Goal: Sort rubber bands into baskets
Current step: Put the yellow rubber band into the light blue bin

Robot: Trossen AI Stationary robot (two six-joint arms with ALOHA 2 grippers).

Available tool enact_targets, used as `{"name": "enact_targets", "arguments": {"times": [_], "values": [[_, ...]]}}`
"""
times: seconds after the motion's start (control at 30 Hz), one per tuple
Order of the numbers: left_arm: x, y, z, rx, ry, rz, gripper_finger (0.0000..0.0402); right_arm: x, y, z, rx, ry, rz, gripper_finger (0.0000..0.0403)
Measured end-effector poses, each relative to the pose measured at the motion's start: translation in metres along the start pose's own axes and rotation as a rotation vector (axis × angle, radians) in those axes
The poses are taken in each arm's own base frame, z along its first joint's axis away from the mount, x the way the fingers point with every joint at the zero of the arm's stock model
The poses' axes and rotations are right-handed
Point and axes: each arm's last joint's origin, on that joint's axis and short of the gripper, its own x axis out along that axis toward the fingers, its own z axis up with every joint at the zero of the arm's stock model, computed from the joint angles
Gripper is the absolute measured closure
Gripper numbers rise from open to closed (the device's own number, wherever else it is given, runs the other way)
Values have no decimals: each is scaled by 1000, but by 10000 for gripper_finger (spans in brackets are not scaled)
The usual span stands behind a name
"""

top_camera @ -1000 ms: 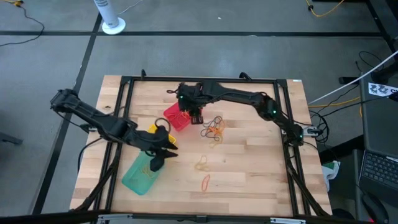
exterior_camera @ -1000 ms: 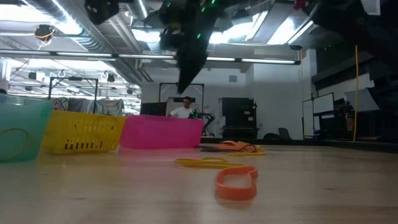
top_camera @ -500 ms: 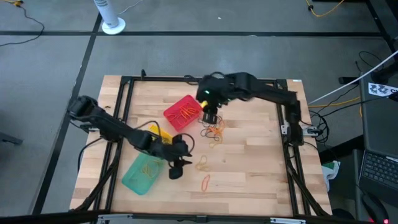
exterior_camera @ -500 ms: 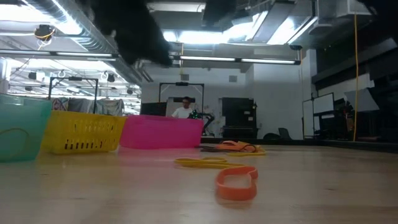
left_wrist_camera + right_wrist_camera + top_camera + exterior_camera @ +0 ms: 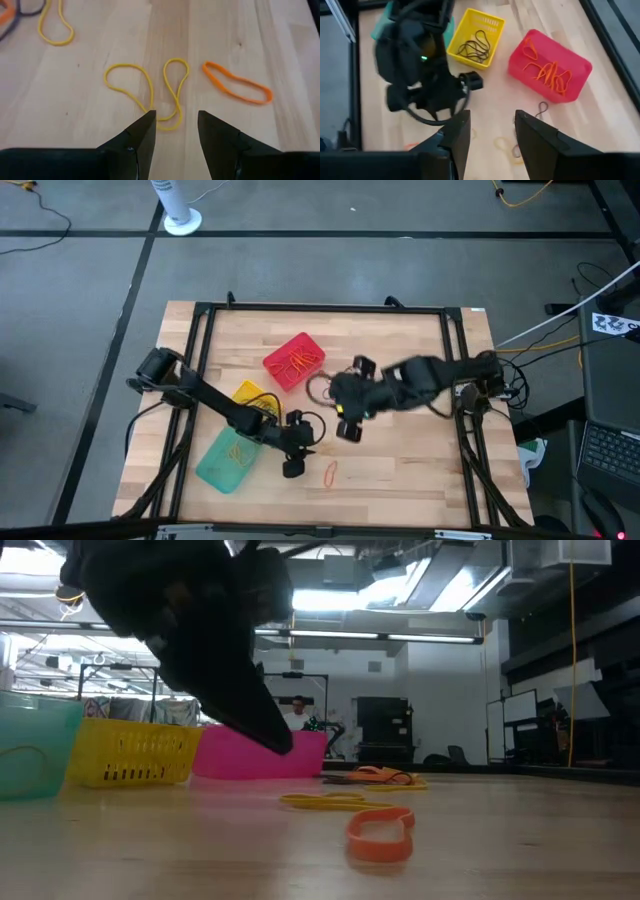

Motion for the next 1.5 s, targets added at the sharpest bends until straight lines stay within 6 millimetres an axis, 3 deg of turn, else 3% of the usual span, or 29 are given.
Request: {"name": "enact_targets", "arguments": {"times": [0.3,0.43,0.73,0.9,1.0,1.23,1.5], "values": [[24,1,-10,29,-14,9,259,-23,50,-26,126,-84,-14,247],[33,5,-16,38,0,29,259,-23,71,-35,130,-96,22,247],[41,7,-20,52,15,46,268,-1,112,-51,89,-84,48,247],[36,8,-17,48,14,36,339,23,124,-58,61,-44,16,247],[29,7,-14,44,22,18,389,37,131,-62,45,-22,-4,247],[-9,1,10,18,-18,-91,397,70,145,-75,-5,86,3,247],[-85,-4,32,7,-21,-243,398,101,159,-89,-161,206,52,247]]}}
